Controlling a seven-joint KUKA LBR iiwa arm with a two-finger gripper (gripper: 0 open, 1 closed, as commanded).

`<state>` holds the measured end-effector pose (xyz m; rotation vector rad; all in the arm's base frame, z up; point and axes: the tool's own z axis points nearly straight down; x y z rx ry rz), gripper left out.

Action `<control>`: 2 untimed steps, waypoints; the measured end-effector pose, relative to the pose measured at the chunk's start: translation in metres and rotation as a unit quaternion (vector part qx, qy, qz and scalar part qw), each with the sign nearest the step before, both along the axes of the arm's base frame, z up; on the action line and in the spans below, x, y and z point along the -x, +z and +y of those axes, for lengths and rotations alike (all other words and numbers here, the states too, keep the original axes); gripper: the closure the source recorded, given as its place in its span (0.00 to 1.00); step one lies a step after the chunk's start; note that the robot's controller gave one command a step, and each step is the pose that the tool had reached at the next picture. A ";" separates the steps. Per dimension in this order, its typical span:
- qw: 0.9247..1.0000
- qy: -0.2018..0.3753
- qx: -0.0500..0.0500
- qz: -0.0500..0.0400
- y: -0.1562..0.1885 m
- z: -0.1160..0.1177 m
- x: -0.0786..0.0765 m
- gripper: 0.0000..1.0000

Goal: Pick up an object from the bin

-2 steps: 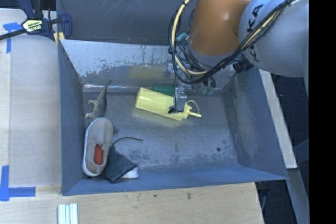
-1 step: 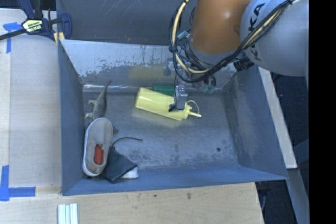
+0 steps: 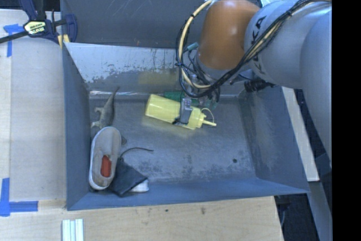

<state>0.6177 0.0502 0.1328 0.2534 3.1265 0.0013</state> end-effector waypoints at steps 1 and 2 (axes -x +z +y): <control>1.000 0.025 0.000 -0.002 -0.058 -0.018 -0.001 0.00; 1.000 -0.011 0.000 -0.003 -0.062 -0.013 -0.003 0.00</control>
Offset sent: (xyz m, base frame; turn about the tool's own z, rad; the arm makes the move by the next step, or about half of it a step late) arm 0.0015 -0.0058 -0.0628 0.0484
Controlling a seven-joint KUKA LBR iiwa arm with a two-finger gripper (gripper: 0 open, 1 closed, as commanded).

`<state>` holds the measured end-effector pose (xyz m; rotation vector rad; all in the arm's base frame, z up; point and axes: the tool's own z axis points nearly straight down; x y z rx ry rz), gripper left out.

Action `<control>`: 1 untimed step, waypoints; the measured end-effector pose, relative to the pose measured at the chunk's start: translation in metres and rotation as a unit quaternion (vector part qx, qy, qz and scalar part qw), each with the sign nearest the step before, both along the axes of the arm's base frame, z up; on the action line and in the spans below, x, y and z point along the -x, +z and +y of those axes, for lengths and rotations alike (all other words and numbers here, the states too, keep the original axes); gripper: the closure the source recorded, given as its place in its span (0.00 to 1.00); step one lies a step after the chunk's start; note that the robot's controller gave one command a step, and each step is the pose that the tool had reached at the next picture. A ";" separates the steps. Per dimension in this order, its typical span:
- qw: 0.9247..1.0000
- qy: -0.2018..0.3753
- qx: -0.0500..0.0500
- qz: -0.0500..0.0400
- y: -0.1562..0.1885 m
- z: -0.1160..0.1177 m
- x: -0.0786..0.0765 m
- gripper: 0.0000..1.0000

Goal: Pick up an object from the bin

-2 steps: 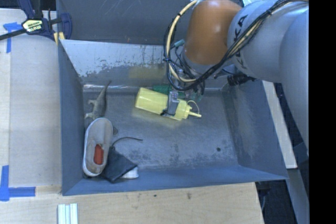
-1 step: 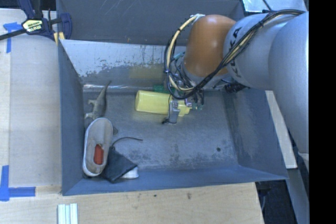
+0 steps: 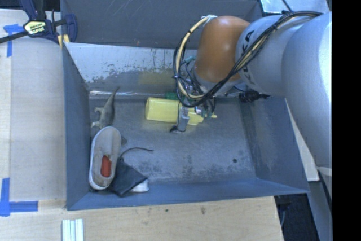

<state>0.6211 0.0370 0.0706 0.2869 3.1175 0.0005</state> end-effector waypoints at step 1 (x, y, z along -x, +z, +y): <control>0.999 0.036 -0.001 -0.001 0.006 -0.005 0.001 0.00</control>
Offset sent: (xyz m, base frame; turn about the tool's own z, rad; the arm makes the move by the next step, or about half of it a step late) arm 0.0000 0.0000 0.0000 0.0000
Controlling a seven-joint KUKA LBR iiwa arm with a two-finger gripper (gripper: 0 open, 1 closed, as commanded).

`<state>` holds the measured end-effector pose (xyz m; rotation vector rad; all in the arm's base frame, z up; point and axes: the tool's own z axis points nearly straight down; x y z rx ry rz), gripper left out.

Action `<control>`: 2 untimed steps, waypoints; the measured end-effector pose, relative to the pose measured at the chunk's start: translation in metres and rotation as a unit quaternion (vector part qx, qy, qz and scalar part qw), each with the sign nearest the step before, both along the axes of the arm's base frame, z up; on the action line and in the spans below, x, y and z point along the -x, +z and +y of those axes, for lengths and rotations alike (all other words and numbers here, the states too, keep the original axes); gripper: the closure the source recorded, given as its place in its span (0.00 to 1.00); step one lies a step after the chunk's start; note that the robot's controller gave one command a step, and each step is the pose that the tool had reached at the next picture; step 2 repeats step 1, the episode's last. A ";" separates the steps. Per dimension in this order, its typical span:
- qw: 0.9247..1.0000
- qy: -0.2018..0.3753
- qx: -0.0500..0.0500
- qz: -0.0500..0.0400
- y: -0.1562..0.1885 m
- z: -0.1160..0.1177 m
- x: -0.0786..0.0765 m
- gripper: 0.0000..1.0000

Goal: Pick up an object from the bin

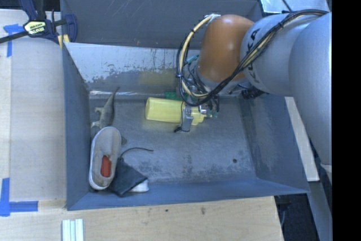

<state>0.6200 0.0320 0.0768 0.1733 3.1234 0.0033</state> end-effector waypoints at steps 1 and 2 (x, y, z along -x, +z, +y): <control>0.999 -0.037 0.001 -0.009 0.003 0.003 -0.008 1.00; 0.999 -0.037 0.001 -0.009 0.003 0.003 -0.008 1.00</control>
Offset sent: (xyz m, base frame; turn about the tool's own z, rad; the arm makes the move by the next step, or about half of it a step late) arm 0.0000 0.0000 0.0000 0.0000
